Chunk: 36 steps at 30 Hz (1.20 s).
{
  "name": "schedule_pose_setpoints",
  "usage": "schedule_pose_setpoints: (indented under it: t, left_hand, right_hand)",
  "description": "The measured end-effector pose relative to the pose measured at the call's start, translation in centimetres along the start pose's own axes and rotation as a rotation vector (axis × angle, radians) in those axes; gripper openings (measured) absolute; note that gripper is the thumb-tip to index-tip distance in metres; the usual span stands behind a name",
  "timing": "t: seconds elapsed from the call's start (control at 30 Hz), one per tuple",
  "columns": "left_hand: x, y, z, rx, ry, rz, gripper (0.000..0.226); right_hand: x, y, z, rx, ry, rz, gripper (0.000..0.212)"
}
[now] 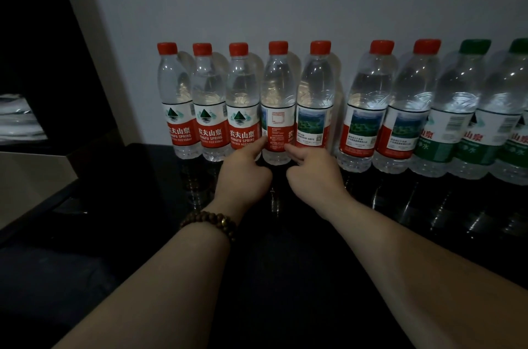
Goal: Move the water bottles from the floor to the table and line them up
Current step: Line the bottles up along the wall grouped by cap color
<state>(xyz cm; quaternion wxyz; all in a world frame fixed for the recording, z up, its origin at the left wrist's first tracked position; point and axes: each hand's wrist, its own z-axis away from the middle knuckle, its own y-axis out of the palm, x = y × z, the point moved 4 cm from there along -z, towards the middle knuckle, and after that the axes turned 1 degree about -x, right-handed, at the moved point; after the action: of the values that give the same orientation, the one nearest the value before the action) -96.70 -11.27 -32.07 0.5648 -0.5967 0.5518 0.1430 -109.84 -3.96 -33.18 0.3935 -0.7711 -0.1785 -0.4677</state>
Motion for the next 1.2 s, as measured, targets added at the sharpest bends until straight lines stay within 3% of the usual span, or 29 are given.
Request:
schedule_pose_setpoints:
  t: [0.1, 0.3, 0.5, 0.67, 1.0, 1.2]
  left_hand:
    - [0.0, 0.1, 0.0, 0.019, -0.009, -0.027, 0.085]
    - [0.0, -0.1, 0.0, -0.054, 0.004, 0.056, 0.067]
    - [0.2, 0.1, -0.2, 0.004, 0.001, 0.026, 0.077]
    - [0.2, -0.1, -0.2, -0.061, 0.01, 0.033, 0.062]
    - [0.1, 0.2, -0.1, 0.024, 0.018, 0.028, 0.076]
    - [0.1, 0.0, -0.1, -0.062, 0.008, 0.057, 0.064]
  right_hand:
    - [-0.2, 0.1, -0.1, -0.002, 0.01, -0.009, 0.081]
    - [-0.5, 0.0, -0.4, -0.037, 0.01, -0.073, 0.084]
    - [-0.7, 0.2, -0.5, -0.008, -0.011, -0.069, 0.08]
    - [-0.8, -0.1, -0.6, -0.045, 0.012, -0.058, 0.079]
    - [-0.6, 0.2, -0.4, -0.007, -0.016, -0.082, 0.075]
    - [-1.1, 0.0, -0.7, -0.044, 0.02, -0.081, 0.069]
